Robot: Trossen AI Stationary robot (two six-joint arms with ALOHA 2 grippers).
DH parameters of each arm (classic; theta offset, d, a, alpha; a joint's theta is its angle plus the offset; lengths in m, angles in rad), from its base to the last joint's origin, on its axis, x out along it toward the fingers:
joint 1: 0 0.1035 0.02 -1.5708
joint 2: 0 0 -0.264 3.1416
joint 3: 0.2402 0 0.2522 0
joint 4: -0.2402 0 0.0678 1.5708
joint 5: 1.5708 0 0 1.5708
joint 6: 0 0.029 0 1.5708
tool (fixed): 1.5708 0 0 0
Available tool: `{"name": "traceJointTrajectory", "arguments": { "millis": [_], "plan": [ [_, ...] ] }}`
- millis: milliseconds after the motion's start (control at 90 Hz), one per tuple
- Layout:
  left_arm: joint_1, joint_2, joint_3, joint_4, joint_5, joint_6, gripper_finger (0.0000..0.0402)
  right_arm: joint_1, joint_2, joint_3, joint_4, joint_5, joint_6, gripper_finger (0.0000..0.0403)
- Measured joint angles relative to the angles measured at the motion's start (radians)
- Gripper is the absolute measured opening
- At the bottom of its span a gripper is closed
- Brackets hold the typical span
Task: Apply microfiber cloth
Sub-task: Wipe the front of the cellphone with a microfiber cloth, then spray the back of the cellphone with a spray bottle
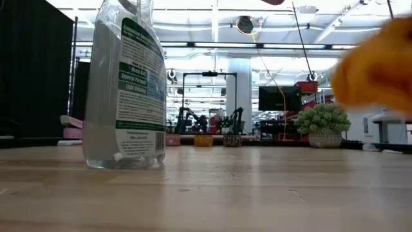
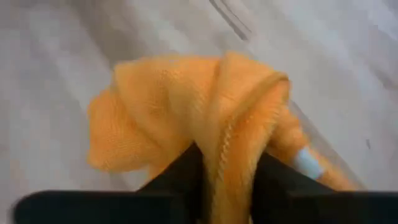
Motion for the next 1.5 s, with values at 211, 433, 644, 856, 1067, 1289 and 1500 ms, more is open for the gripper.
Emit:
{"name": "traceJointTrajectory", "arguments": {
  "millis": [211, 433, 644, 856, 1067, 1289, 1500],
  "plan": [
    [0.000, 0.000, -0.001, 0.002, 0.000, 0.001, 0.0012, -0.036, 0.000, -0.062, 0.022, -0.282, -0.009, 0.0214],
    [-0.004, 0.001, -0.002, -0.001, 0.045, 0.080, 0.0012, 0.014, -0.016, 0.045, 0.038, -0.110, -0.112, 0.0239],
    [-0.007, 0.001, -0.002, -0.026, 0.142, 0.156, 0.0012, 0.097, -0.058, 0.109, 0.180, 0.164, -0.272, 0.0236],
    [-0.019, 0.003, -0.003, -0.070, 0.142, 0.227, 0.0012, 0.193, -0.133, 0.112, 0.245, 0.425, -0.320, 0.0236],
    [-0.058, 0.003, -0.003, 0.074, 0.116, 0.283, 0.0012, 0.215, -0.088, 0.112, 0.337, 0.581, -0.484, 0.0236],
    [-0.069, 0.003, -0.003, 0.138, 0.105, 0.285, 0.0012, 0.113, -0.025, 0.112, 0.508, 0.636, -0.748, 0.0236],
    [-0.069, 0.003, -0.003, 0.132, 0.101, 0.288, 0.0012, 0.032, -0.020, 0.112, 0.757, 0.582, -1.058, 0.0235]
  ]
}}
